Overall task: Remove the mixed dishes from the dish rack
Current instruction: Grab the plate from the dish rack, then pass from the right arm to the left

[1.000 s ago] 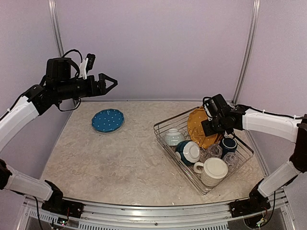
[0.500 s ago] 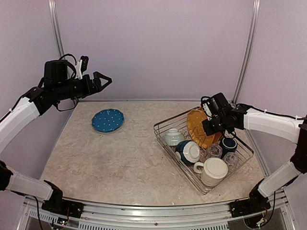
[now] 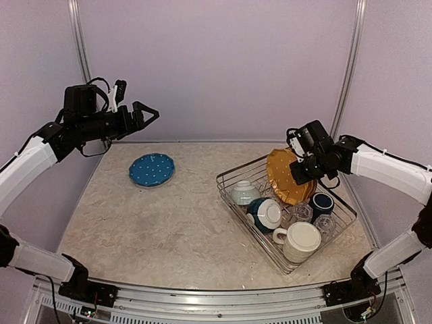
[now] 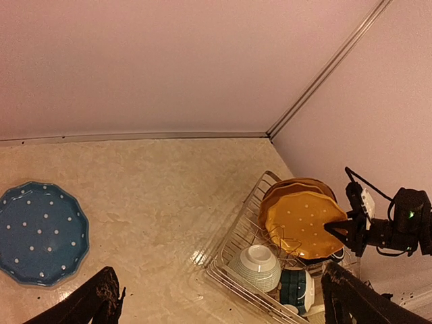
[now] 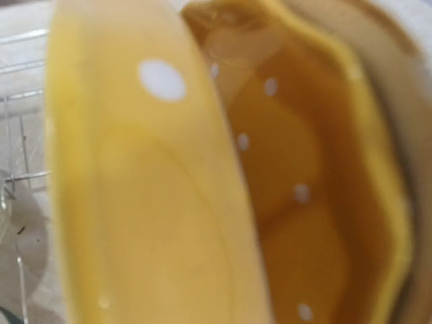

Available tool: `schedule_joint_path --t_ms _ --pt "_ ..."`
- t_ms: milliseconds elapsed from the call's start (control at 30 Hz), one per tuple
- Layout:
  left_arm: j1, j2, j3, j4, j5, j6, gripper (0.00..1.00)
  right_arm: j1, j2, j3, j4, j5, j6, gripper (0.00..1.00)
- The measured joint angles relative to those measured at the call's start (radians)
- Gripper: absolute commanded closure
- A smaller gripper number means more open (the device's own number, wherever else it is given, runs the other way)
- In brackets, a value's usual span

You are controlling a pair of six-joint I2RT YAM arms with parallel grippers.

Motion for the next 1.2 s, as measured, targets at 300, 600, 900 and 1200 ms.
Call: schedule_joint_path --t_ms 300,600,900,1200 --pt "0.004 0.043 0.0 -0.001 0.048 -0.028 0.01 -0.011 -0.094 0.056 -0.058 -0.006 0.003 1.0" --pt "0.006 0.079 0.004 -0.003 0.137 -0.075 0.01 -0.011 -0.162 0.085 -0.028 -0.145 0.1 1.0" --pt "0.003 0.165 0.03 0.01 0.341 -0.155 0.01 -0.01 -0.196 0.05 0.101 -0.325 0.269 1.0" --pt "-0.046 0.349 0.053 0.079 0.597 -0.289 0.04 -0.001 -0.148 -0.055 0.4 -0.608 0.481 1.0"
